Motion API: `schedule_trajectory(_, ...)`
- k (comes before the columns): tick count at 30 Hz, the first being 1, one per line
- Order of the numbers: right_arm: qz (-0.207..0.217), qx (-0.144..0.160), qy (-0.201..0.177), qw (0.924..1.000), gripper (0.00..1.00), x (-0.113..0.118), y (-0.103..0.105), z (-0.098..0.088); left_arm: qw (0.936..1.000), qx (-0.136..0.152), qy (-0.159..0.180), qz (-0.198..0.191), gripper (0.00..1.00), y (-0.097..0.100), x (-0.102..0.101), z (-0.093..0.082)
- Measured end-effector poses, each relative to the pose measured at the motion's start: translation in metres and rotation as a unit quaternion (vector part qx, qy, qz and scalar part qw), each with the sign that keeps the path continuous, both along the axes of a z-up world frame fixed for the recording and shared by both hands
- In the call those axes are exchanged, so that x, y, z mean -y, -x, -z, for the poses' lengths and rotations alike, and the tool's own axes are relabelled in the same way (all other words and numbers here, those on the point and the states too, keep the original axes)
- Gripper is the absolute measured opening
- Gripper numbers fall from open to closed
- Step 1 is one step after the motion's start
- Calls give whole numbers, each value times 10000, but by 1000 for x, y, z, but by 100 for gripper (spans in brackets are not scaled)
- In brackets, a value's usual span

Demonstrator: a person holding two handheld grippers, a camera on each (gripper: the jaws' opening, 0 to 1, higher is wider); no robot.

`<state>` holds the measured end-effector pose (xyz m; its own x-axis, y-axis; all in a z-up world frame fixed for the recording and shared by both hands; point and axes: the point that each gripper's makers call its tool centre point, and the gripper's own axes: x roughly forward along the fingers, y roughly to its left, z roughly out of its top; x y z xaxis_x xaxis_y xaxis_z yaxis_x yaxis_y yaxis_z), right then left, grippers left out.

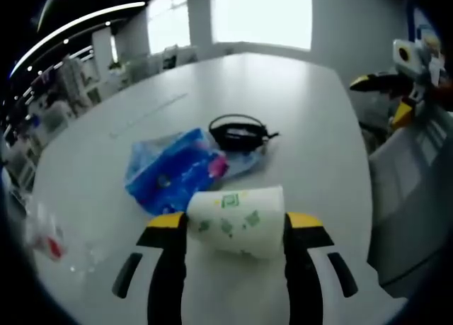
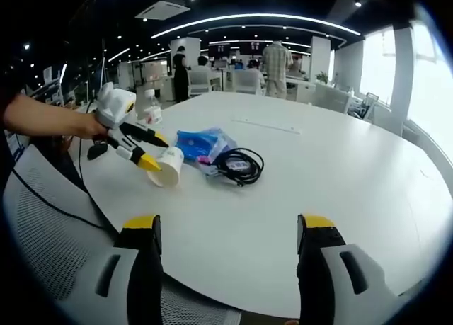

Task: Arrange the tabletop items into an orderly group along one side of the table until the central work area is clear of visible clutter.

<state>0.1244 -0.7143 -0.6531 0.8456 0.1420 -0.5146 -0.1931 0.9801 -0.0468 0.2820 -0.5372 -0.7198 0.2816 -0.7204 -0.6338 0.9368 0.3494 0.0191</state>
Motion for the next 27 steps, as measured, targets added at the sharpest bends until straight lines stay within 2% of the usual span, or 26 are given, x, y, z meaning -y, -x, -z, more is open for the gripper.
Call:
schedule_trajectory(7,13,26,74,10000,78,1,-1,-1,10000,-23,82,-45,51,3,-2,-6)
schedule_trajectory(10,78,135,9,9999,80,3,-2,-6,9996,-117,192,-153,51,5,-4,-12)
schedule_trajectory(13,76,105,94,9999,79,4,-2,-6,9995,-116,196,-207,51,7,-6,-14)
schedule_trajectory(18,-94,179,487,9986,79,1,-3,-13,9992,-167,216,-292,51,11,-11,-19)
schedule_trajectory(27,-196,113,526,9984,79,0,-4,-18,9980,-170,266,-546,51,13,-21,-32)
